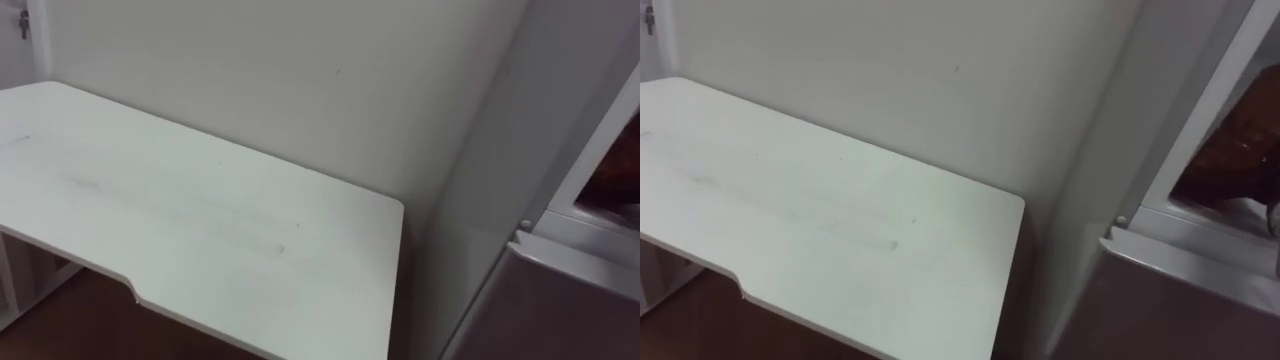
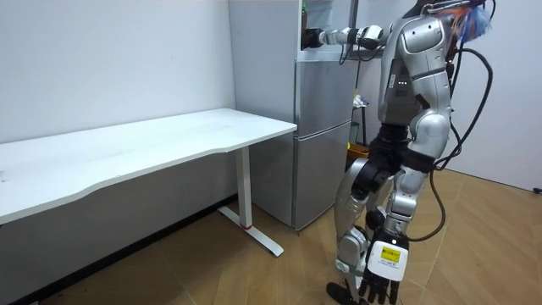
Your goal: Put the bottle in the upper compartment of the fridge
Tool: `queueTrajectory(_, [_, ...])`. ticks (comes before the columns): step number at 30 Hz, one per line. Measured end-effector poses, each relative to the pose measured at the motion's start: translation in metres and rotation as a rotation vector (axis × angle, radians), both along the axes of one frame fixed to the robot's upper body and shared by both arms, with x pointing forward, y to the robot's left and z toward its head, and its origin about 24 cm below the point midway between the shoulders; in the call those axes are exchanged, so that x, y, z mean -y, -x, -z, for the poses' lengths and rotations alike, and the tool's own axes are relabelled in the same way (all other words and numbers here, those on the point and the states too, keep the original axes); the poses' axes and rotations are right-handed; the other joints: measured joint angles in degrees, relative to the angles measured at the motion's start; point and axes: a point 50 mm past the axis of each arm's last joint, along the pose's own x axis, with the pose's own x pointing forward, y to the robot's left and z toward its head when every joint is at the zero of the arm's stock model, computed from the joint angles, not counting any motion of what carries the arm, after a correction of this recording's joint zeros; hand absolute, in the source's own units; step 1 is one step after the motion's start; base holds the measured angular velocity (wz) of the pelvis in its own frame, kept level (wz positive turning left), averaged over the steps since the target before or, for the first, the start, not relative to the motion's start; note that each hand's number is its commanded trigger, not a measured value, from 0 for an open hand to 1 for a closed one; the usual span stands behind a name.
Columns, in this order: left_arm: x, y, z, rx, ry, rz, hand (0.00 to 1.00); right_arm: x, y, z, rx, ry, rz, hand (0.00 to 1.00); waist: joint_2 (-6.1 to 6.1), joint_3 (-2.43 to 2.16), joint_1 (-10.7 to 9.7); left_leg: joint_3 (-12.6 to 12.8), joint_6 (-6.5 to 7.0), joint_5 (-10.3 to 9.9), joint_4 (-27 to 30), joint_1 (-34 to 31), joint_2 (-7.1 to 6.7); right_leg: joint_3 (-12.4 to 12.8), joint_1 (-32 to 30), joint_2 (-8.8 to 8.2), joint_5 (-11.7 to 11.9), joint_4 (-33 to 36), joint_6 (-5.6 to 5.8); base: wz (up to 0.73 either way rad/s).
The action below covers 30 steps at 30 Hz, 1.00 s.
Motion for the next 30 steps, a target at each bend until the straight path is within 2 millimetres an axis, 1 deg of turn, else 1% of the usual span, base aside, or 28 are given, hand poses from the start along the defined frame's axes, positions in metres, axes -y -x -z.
queueTrajectory(3, [0.000, 0.000, 0.000, 0.004, -0.002, 0.000, 0.00, 0.000, 0.000, 0.000, 0.001, 0.000, -0.002, 0.00, 0.07, -0.09, -0.18, -0.02, 0.02, 0.00, -0.01, 0.11, -0.01, 0.00, 0.18, 0.00, 0.01, -0.08, -0.01, 0.00])
queueTrajectory(9, [0.000, 0.000, 0.000, 0.002, -0.006, -0.001, 0.00, -0.001, 0.000, 0.000, -0.004, 0.006, -0.010, 0.00, 0.08, -0.10, -0.44, -0.15, 0.07, -0.05, -0.01, 0.33, -0.01, -0.05, 0.58, -0.04, 0.01, -0.20, -0.01, 0.02])
queueTrajectory(14, [0.000, 0.000, 0.000, 0.003, -0.003, -0.001, 0.00, -0.002, -0.001, 0.000, -0.007, 0.001, -0.033, 0.00, 0.05, -0.36, -1.23, -0.10, 0.07, -0.05, -0.02, 0.41, -0.01, 0.04, 0.62, -0.07, 0.01, -0.20, -0.01, 0.01])
queueTrajectory(19, [0.001, 0.000, 0.000, 0.007, 0.004, 0.002, 0.00, -0.008, -0.004, -0.004, 0.007, 0.006, -0.080, 0.00, 0.34, -0.44, -1.90, 0.73, 0.04, 0.24, -1.50, 1.90, -0.04, 1.45, 0.94, -0.33, 0.01, -0.04, -0.01, -0.11])
queueTrajectory(21, [0.002, -0.002, 0.001, 0.012, 0.006, 0.004, 0.00, -0.010, -0.004, -0.005, 0.008, 0.011, -0.095, 0.00, 0.40, -0.51, -2.04, 1.02, 0.03, 0.39, -2.11, 2.28, -0.04, 1.38, 0.95, -0.44, 0.01, -0.11, -0.01, -0.10])
queueTrajectory(23, [0.004, -0.002, 0.002, 0.016, 0.012, 0.006, 0.00, -0.013, -0.005, -0.006, 0.014, 0.024, -0.111, 0.00, 0.56, -0.42, -2.54, 1.39, 0.04, 0.42, -2.35, 2.71, -0.01, 1.47, 1.20, -0.46, 0.01, -0.18, -0.01, -0.04])
queueTrajectory(24, [0.006, 0.000, 0.003, 0.017, 0.018, -0.011, 0.00, -0.017, -0.004, -0.005, 0.025, 0.030, -0.133, 0.00, 0.81, -0.32, -3.34, 1.39, 0.10, 0.38, -2.36, 3.01, -0.02, 1.53, 1.65, -0.46, 0.01, -0.35, -0.01, 0.03])
queueTrajectory(25, [0.008, 0.002, 0.004, 0.013, 0.022, -0.023, 0.00, -0.022, -0.002, -0.002, 0.038, 0.035, -0.160, 0.00, 1.01, -0.45, -3.89, 1.43, 0.17, 0.33, -2.38, 3.20, -0.03, 1.68, 1.80, -0.49, 0.00, -0.33, -0.01, 0.04])
queueTrajectory(27, [0.009, -0.001, 0.005, 0.020, 0.023, -0.030, 0.00, -0.027, 0.002, 0.001, 0.048, 0.046, -0.190, 0.00, 1.21, -0.45, -4.60, 1.58, 0.18, 0.33, -2.46, 3.16, -0.04, 1.95, 1.67, -0.50, 0.00, -0.31, -0.01, -0.03])
queueTrajectory(29, [0.011, -0.006, 0.006, 0.025, 0.019, -0.019, 0.00, -0.029, 0.006, 0.003, 0.065, 0.051, -0.209, 0.00, 1.45, -0.59, -4.89, 2.01, 0.22, 0.36, -2.74, 3.11, -0.04, 2.40, 1.35, -0.54, 0.00, -0.29, -0.01, -0.09])
queueTrajectory(30, [0.012, -0.008, 0.007, 0.026, 0.022, -0.022, 0.00, -0.029, 0.008, 0.001, 0.082, 0.051, -0.213, 0.00, 1.80, -0.64, -5.04, 2.16, 0.29, 0.33, -2.75, 3.13, -0.06, 2.59, 1.34, -0.58, 0.00, -0.29, -0.01, -0.08])
